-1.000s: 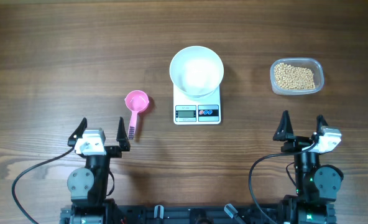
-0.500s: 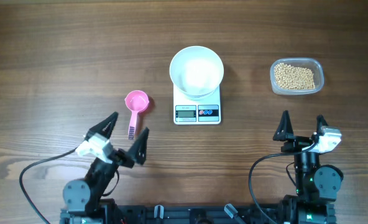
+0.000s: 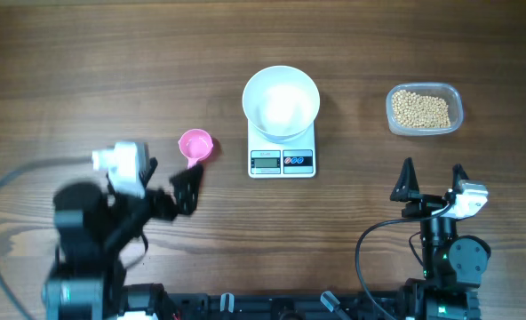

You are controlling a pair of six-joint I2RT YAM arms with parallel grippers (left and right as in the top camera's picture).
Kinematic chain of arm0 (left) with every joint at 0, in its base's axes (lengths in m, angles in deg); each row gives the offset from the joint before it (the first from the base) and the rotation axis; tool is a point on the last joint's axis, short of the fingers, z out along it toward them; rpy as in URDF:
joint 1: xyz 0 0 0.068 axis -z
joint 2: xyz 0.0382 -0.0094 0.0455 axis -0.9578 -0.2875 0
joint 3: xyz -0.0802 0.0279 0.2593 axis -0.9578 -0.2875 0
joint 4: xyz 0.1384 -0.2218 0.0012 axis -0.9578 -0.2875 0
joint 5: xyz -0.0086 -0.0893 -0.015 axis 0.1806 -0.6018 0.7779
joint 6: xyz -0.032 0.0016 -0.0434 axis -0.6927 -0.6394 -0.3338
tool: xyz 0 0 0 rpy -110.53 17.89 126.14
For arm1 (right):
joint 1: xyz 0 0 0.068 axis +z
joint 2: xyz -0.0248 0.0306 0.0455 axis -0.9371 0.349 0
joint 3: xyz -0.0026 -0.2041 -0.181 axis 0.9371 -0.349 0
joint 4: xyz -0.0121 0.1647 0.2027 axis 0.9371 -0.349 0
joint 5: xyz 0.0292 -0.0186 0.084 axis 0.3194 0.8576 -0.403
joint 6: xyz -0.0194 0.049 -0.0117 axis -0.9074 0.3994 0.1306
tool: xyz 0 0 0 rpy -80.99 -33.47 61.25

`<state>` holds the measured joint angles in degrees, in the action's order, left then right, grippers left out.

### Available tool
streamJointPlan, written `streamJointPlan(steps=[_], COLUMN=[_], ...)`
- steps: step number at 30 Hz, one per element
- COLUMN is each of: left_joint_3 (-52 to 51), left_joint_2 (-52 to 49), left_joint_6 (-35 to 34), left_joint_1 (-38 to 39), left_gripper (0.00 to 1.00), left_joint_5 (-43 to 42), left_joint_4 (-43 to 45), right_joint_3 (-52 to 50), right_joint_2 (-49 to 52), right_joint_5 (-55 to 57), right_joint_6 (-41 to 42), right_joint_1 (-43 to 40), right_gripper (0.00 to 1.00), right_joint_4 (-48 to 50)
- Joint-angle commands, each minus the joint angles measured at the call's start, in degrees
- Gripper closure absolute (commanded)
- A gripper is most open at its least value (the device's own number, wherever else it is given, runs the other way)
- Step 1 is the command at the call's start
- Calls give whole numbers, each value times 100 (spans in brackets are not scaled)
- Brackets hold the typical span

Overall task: Scoop item into bowl and weigh 150g on scale
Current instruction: 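Reach the left gripper to the pink scoop and grasp its handle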

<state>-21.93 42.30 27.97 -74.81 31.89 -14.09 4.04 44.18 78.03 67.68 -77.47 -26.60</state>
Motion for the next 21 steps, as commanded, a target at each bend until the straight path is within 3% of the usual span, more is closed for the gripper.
streamJointPlan(steps=[1, 4, 8, 14, 21], left_joint_3=[546, 546, 542, 540, 535], left_joint_2=[-1322, -2052, -3117, -4369, -5283], left_joint_6=[175, 144, -389, -341, 168], left_joint_1=[-26, -26, -26, -26, -92], left_gripper=[0, 0, 0, 0, 0], left_joint_5=[101, 107, 544, 636, 605], left_joint_4=[-409, -476, -533, -549, -367], right_joint_3=[-15, -15, -15, -15, -15], right_joint_2=[-46, -46, -46, -46, -46], right_joint_5=[103, 103, 103, 103, 103], right_joint_6=[-83, -85, -85, -83, -83], right_joint_1=[39, 39, 39, 39, 39], right_gripper=[0, 0, 0, 0, 0], right_joint_4=[22, 22, 22, 24, 22])
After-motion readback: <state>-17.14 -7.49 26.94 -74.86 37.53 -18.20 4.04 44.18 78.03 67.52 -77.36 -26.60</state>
